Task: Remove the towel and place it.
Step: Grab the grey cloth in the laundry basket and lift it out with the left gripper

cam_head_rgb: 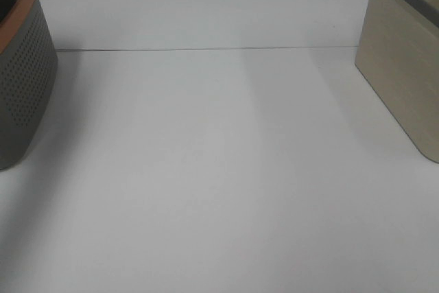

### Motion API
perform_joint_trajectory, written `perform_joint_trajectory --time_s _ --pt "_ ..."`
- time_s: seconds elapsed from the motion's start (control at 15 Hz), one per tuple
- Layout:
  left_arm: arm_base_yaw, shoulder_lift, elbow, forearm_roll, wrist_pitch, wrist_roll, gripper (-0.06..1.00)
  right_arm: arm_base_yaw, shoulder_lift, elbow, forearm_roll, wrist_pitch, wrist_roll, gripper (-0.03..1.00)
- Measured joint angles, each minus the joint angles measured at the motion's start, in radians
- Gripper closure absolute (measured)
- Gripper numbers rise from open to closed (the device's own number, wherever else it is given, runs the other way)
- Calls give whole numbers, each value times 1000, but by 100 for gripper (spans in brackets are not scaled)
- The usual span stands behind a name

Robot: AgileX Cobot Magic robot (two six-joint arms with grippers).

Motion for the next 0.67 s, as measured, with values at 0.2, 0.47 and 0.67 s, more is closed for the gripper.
perform_joint_trajectory --time_s 0.2,0.47,0.67 --pt "-123 1 -157 0 -66 0 94 0 0 0 0 0 0 20" --pt "-217 60 -276 0 -134 0 94 0 0 0 0 0 0 20" --pt "-282 159 -377 3 -136 0 94 0 0 0 0 0 0 20"
